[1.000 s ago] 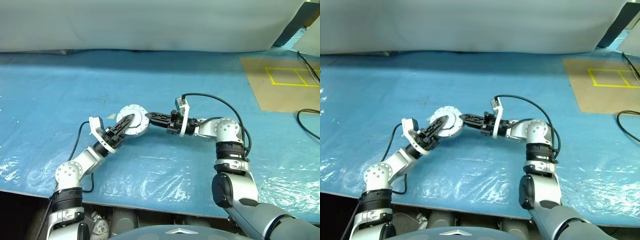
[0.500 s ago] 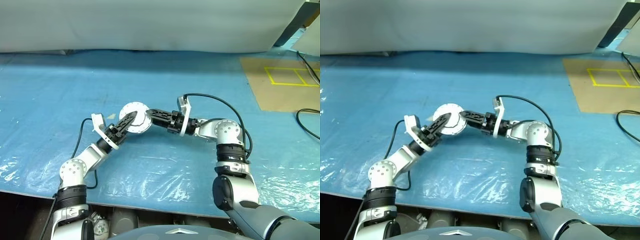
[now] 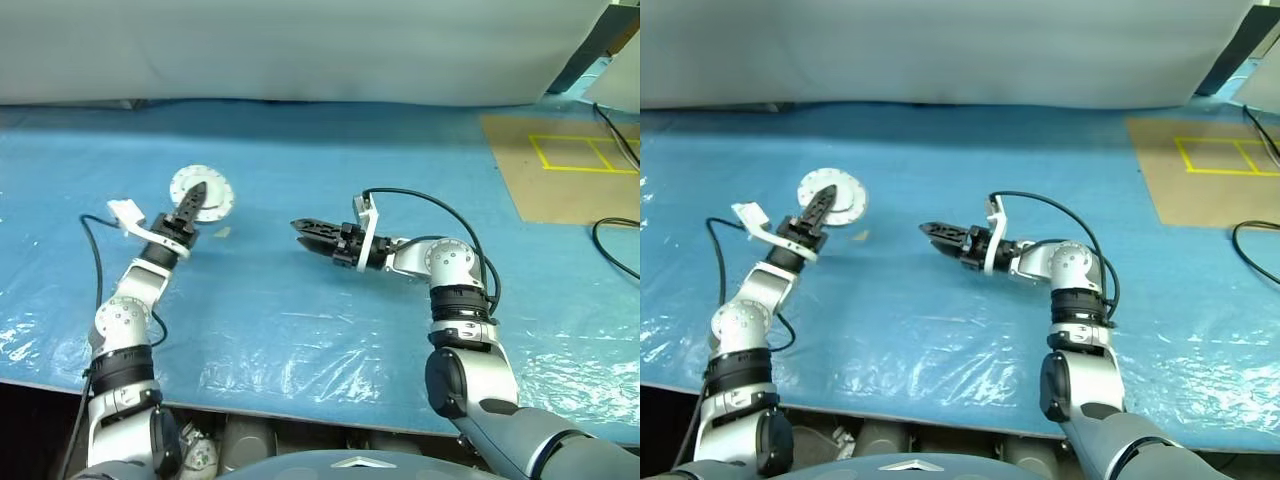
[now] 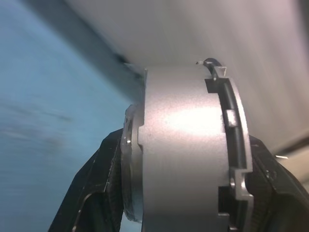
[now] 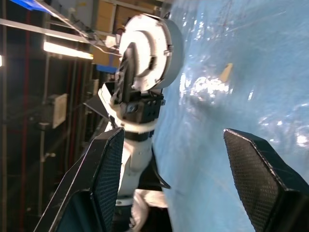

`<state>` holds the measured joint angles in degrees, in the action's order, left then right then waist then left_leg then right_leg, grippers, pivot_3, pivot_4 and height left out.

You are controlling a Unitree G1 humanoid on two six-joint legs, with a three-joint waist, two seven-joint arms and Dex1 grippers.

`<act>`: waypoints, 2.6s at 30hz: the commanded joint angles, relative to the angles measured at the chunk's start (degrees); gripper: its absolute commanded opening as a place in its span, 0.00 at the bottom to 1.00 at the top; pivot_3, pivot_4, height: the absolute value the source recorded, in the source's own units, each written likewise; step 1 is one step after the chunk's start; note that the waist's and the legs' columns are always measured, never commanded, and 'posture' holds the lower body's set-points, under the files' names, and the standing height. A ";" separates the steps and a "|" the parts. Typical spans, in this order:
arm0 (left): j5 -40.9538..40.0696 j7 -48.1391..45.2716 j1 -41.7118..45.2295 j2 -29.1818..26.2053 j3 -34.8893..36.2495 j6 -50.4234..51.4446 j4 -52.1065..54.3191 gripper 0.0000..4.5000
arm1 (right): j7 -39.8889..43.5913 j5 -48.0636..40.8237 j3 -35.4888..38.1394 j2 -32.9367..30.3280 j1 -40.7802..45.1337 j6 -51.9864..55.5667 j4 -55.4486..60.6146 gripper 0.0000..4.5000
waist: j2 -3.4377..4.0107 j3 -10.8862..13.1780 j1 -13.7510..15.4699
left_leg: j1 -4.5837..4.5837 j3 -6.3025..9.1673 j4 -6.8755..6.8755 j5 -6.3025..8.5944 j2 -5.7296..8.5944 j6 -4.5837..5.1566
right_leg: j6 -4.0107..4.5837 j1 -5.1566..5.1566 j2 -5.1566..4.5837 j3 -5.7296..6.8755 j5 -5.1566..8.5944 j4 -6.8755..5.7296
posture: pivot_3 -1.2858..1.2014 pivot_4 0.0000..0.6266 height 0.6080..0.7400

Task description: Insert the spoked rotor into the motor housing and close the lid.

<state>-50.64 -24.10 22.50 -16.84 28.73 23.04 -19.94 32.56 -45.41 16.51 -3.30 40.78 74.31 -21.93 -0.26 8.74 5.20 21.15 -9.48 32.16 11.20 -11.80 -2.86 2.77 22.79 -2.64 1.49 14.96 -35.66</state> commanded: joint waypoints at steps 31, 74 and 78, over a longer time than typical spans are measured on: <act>8.00 3.11 1.81 -9.20 10.10 -7.66 -21.09 0.99 | 2.52 0.94 -6.49 -0.86 -1.42 -4.16 0.63 0.76 | -0.19 0.10 0.02 | -0.05 0.54 0.09 0.00 -0.01 -0.01 | 0.04 -0.17 -0.04 0.17 -0.04 -0.05 | 0.52 0.24 1.00; 11.65 -21.64 -7.05 -5.80 -21.32 1.61 22.13 0.99 | -2.10 27.44 -18.84 -18.34 -16.35 -39.47 29.17 0.76 | -0.31 0.29 -1.18 | -0.16 0.20 0.03 0.00 0.03 0.00 | 0.00 -0.26 0.03 0.04 -0.04 0.04 | 0.52 0.24 1.00; 11.88 -21.94 -6.57 -5.31 -20.42 0.90 21.33 0.99 | -2.05 27.97 -19.18 -18.00 -16.13 -40.15 28.75 0.76 | -0.30 0.30 -1.21 | -0.15 0.20 0.04 0.00 0.03 0.00 | 0.00 -0.25 0.03 0.04 -0.04 0.03 | 0.52 0.24 1.00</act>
<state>-39.01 -45.46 15.22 -22.05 7.29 25.35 0.88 30.45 -17.76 -2.68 -21.53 24.18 35.69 4.61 -0.56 9.03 3.99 20.99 -9.28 32.20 11.21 -11.77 -2.86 2.78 22.53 -2.61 1.53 14.93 -35.62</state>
